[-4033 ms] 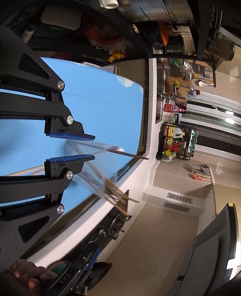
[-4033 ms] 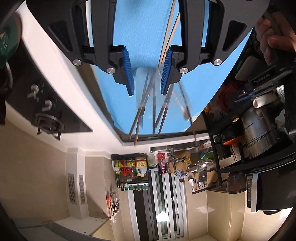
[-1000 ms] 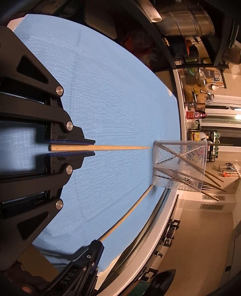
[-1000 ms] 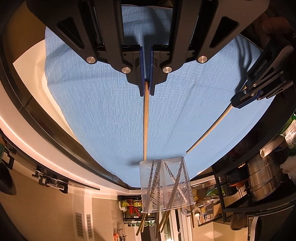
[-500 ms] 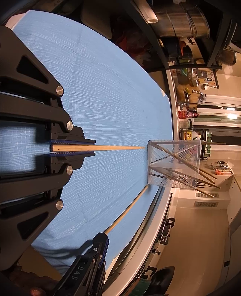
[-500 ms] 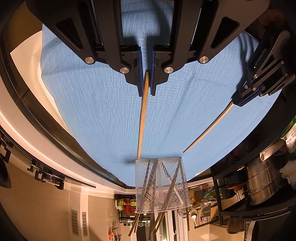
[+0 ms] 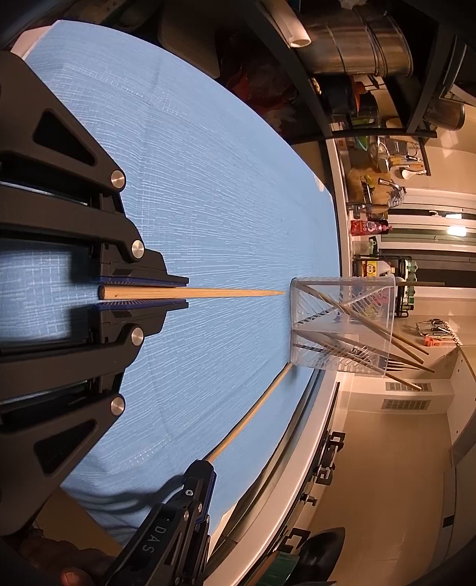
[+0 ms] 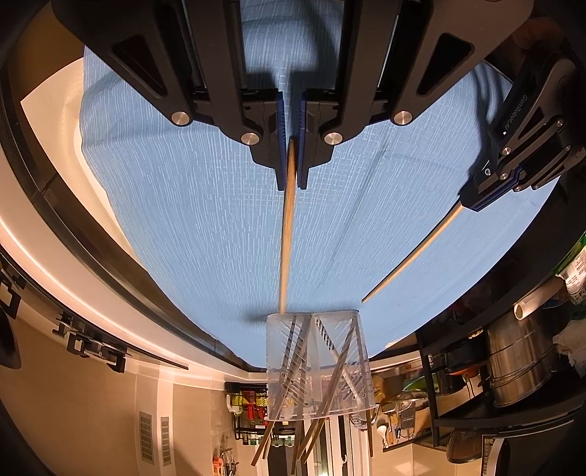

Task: Organize utensils
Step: 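Close the right tool on one chopstick while the left tool grasps the other chopstick, then lift and carry the chopstick to the container with the left tool while the right tool carries its chopstick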

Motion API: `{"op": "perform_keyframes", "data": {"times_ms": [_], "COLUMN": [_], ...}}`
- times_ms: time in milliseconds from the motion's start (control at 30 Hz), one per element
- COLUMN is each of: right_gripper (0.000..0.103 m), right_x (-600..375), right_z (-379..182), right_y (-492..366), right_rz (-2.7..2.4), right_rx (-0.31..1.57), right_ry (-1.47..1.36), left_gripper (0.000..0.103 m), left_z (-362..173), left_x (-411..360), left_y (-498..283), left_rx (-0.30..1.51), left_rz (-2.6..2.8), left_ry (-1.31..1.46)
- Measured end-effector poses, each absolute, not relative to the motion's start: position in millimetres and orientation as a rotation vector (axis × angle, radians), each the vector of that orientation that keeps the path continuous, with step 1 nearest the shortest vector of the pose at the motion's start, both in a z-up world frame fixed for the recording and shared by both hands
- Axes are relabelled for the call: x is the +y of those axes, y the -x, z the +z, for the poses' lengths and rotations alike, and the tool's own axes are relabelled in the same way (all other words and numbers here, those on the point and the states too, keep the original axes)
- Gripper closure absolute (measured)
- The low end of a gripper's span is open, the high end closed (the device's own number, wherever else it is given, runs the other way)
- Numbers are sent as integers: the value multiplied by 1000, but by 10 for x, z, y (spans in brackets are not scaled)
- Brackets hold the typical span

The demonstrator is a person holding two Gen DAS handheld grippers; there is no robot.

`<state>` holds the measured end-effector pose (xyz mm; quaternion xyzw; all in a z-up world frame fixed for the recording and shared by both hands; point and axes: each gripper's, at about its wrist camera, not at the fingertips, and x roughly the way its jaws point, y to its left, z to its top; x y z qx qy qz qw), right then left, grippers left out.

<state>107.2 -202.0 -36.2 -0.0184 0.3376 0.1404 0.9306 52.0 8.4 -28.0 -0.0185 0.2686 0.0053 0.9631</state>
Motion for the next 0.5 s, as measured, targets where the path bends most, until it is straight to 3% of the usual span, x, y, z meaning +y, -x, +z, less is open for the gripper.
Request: {"op": "perform_keyframes", "data": {"times_ms": [500], "right_gripper": [98], "right_x": [-2006], "right_z": [-126], "right_y": [-915], "right_rz": [307], "right_rx": [661], "right_ry": [66], "left_gripper": [96], "left_z": [-106], "left_x": [78], "left_y": [-471], "left_rx": [527], "left_rz": [-1], "left_ry": [35]}}
